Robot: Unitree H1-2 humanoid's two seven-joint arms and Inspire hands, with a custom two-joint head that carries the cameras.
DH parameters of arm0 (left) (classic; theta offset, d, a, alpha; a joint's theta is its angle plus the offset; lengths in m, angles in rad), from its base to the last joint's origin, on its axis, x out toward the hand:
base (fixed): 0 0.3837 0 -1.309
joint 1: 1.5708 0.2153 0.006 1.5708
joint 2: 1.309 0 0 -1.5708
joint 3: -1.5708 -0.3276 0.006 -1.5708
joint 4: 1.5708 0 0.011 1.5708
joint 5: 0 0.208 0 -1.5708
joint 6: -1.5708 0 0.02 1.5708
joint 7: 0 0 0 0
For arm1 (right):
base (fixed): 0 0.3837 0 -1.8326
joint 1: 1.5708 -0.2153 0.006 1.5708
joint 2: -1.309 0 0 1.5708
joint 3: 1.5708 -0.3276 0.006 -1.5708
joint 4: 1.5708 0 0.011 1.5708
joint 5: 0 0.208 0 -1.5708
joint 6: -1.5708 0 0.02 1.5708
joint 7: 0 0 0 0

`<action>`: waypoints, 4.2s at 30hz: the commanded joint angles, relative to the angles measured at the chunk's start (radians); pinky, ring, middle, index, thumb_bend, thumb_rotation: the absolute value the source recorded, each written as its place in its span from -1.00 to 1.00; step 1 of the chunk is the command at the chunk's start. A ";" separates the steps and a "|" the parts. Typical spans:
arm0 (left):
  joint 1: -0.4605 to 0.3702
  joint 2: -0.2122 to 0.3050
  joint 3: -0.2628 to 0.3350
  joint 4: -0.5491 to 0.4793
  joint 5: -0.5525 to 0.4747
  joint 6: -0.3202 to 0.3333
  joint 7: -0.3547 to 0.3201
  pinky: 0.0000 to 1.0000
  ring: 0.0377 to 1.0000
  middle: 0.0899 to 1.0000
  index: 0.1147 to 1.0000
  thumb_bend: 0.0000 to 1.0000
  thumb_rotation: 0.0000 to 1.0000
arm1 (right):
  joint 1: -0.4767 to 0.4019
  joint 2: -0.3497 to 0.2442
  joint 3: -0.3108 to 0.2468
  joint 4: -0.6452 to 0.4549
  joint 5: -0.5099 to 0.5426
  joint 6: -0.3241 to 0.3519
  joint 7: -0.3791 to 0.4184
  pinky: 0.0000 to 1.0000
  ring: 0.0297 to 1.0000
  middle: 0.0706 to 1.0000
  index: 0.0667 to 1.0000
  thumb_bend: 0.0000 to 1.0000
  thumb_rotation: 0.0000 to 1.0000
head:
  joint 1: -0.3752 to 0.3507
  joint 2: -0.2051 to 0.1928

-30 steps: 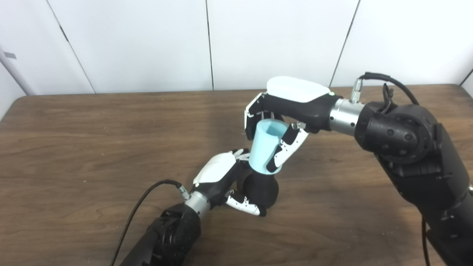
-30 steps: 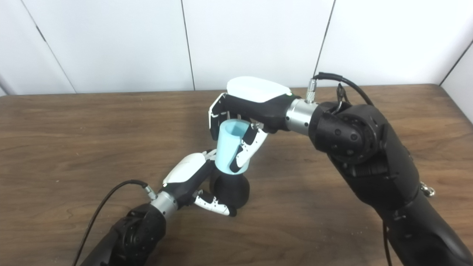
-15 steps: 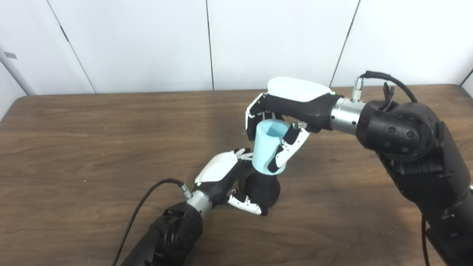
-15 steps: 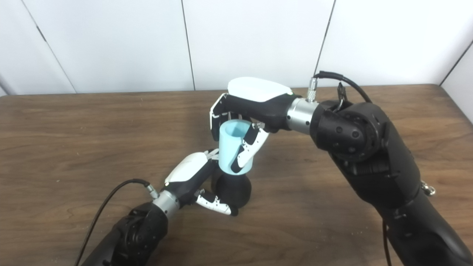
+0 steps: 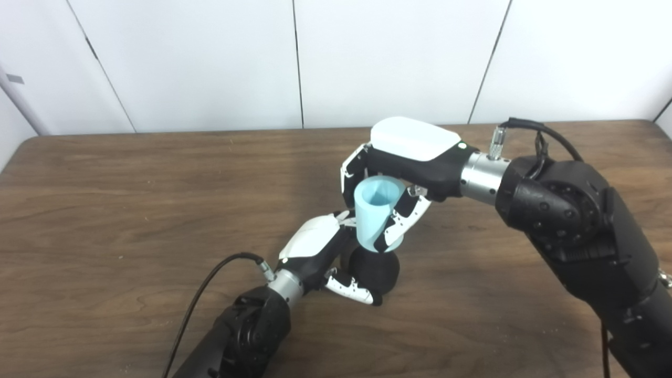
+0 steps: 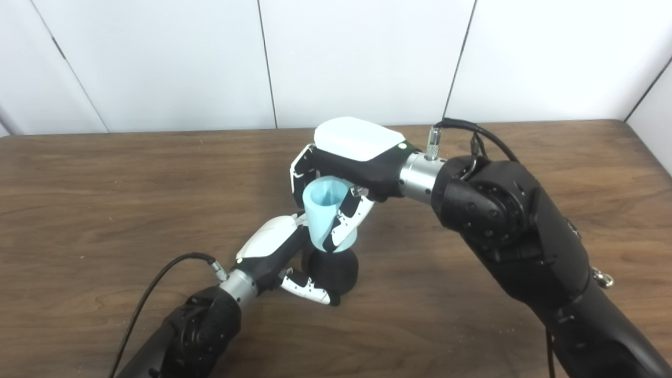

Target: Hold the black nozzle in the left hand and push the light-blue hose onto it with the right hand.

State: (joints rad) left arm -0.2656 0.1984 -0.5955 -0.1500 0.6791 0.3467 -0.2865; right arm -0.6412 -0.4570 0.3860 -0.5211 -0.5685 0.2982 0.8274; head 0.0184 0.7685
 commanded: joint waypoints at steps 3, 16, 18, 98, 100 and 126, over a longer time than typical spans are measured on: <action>0.061 0.022 -0.052 0.085 0.030 0.084 -0.112 1.00 1.00 0.75 -0.17 0.05 -0.91 | -0.001 0.003 -0.008 0.010 -0.012 -0.066 -0.051 -0.38 -0.16 -0.05 -0.11 0.00 -1.00 | 0.001 0.004; 0.062 0.027 -0.052 0.078 0.023 0.082 -0.117 1.00 1.00 0.75 -0.17 0.05 -0.91 | 0.022 -0.014 -0.071 0.106 0.015 -0.161 -0.124 -0.38 -0.17 -0.07 -0.09 0.00 -1.00 | -0.001 0.012; 0.061 0.028 -0.051 0.077 0.022 0.082 -0.118 1.00 1.00 0.75 -0.17 0.05 -0.91 | 0.025 -0.017 -0.078 0.114 0.020 -0.144 -0.116 -0.38 -0.17 -0.07 -0.09 0.00 -1.00 | -0.003 0.015; 0.075 0.011 -0.027 0.095 0.016 0.081 -0.088 1.00 1.00 0.74 -0.17 0.04 -0.91 | 0.007 -0.128 -0.218 -0.091 0.083 -0.058 -0.020 0.79 0.92 0.91 0.81 0.62 0.54 | 0.003 0.019; 0.080 0.011 -0.025 0.092 0.019 0.080 -0.084 1.00 1.00 0.74 -0.17 0.04 -0.91 | 0.032 -0.135 -0.225 -0.103 0.099 -0.067 -0.030 0.80 0.93 0.91 0.80 0.61 0.55 | 0.002 0.016; 0.113 0.024 0.035 0.076 0.015 0.057 -0.056 1.00 1.00 0.73 -0.17 0.05 -0.90 | 0.314 -0.186 -0.269 -0.163 0.201 -0.317 -0.142 1.00 1.00 1.00 0.98 0.46 1.00 | 0.003 0.022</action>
State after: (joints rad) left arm -0.2279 0.1774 -0.5481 -0.1625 0.6902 0.3476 -0.2758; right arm -0.3157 -0.6372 0.1398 -0.6740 -0.3803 0.0085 0.7232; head 0.0215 0.7900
